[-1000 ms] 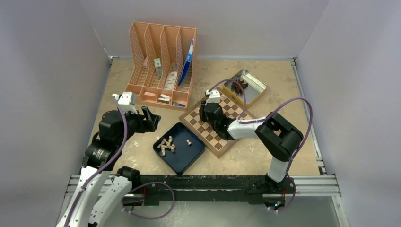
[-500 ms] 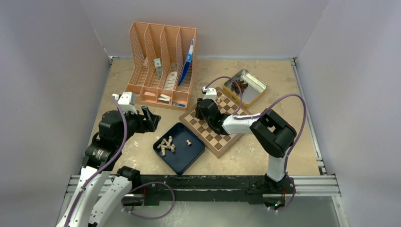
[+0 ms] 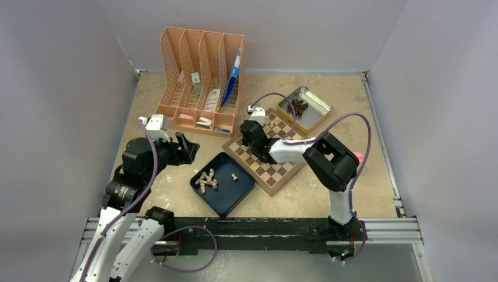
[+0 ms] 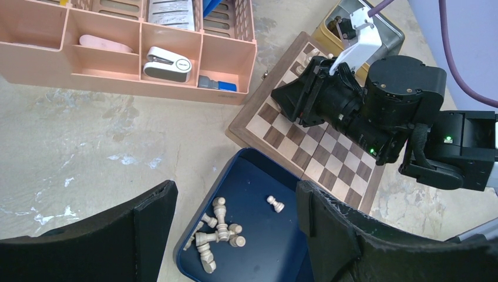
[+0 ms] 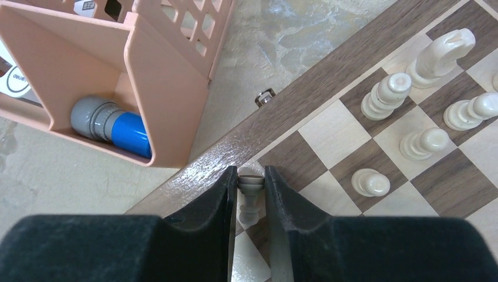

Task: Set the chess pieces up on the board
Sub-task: Pick up the chess piece from the chessboard.

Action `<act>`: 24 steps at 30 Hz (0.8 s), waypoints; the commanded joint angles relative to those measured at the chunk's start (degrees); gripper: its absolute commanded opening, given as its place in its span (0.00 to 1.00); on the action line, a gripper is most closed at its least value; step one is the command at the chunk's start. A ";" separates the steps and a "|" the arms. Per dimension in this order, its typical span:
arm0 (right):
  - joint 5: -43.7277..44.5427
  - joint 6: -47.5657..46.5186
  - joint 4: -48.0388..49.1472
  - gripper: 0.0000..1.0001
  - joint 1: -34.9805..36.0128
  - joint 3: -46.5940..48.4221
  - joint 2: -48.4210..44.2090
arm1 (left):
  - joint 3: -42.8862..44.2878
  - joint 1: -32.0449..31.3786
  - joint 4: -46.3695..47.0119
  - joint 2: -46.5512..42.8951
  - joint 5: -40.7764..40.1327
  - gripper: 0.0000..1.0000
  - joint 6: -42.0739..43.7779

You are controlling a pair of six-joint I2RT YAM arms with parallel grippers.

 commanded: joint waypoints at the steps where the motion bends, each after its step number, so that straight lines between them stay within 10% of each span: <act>1: 4.43 0.23 -6.47 0.23 0.78 2.24 1.43 | -0.19 -0.15 2.13 -0.50 -0.22 0.74 0.75; 12: -7.93 -3.82 -8.42 0.15 0.79 -0.08 -6.77 | -2.56 -0.15 6.06 -2.12 3.71 0.73 2.82; 24: -31.61 -10.36 -16.85 0.16 0.79 -3.76 -22.50 | -5.67 -0.15 16.02 2.45 30.18 0.69 9.48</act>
